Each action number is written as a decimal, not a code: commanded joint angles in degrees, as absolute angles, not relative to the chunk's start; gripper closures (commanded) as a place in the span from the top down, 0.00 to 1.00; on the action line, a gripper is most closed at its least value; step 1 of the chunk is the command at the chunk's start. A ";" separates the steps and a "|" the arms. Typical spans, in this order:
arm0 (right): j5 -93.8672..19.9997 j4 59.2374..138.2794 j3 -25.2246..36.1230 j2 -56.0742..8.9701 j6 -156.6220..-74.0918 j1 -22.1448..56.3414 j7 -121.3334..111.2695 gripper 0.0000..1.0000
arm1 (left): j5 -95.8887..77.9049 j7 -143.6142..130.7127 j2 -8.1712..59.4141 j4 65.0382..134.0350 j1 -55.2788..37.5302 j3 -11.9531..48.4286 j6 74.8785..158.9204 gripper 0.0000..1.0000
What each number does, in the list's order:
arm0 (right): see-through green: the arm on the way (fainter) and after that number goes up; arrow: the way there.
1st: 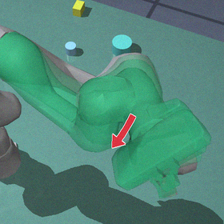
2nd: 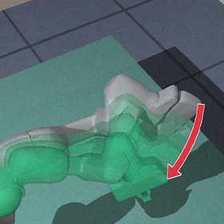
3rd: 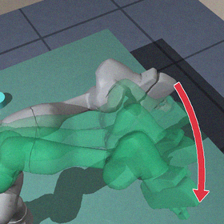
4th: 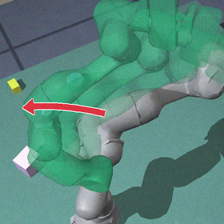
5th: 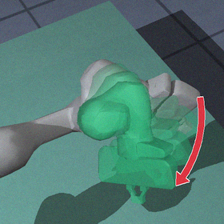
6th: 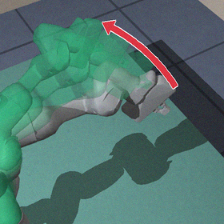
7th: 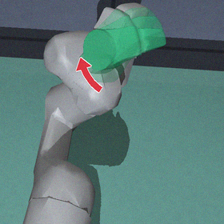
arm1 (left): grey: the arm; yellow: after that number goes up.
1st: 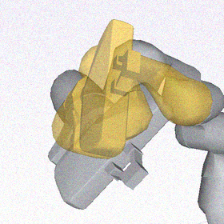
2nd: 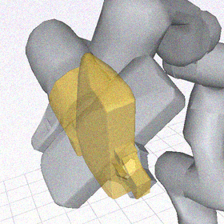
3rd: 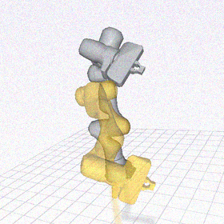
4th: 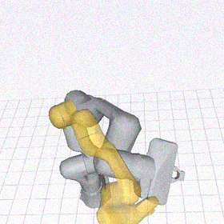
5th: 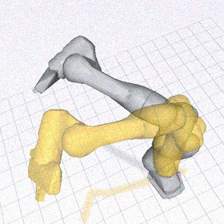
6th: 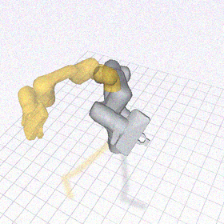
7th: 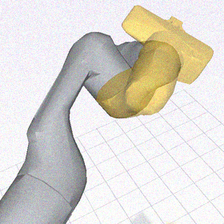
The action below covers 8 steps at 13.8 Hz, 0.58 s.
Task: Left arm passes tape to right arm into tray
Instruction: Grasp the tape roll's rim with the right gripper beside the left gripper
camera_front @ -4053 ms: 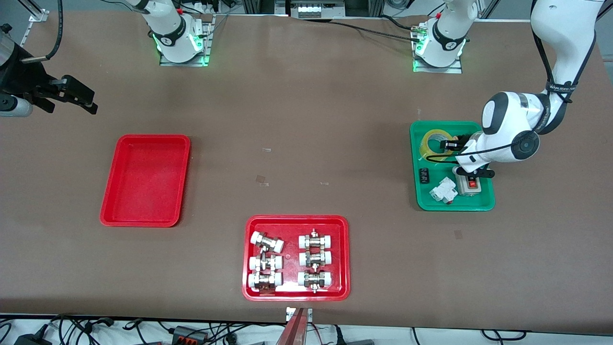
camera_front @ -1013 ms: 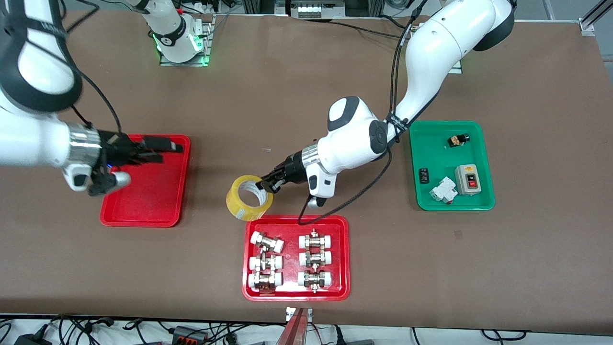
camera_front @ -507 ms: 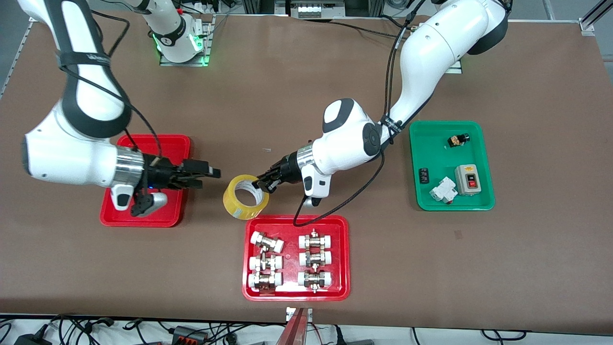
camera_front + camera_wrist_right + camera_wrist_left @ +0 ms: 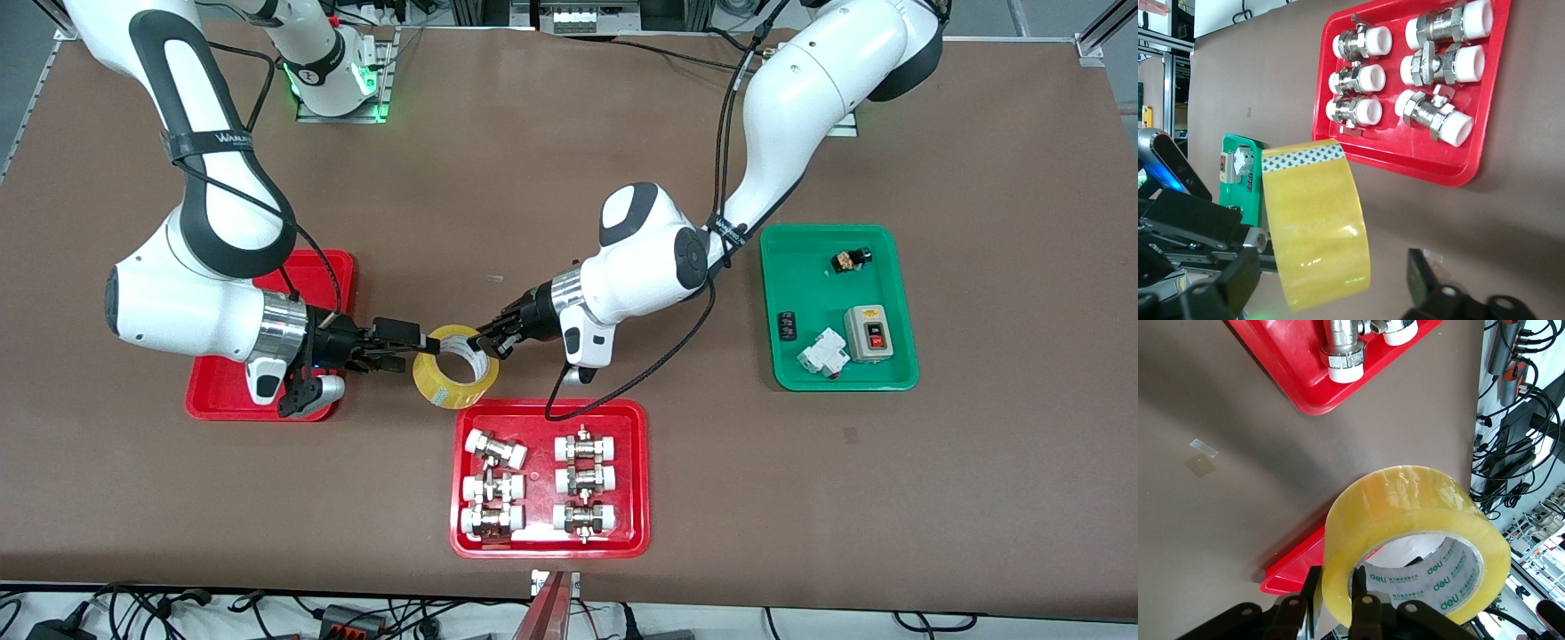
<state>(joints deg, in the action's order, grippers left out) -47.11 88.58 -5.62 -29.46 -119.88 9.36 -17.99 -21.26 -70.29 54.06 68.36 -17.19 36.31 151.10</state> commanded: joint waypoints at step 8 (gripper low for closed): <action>-49.13 87.45 -5.54 -29.97 -121.11 9.76 -19.86 0.01 | -21.71 -67.85 54.32 66.88 -17.40 36.47 150.56 0.43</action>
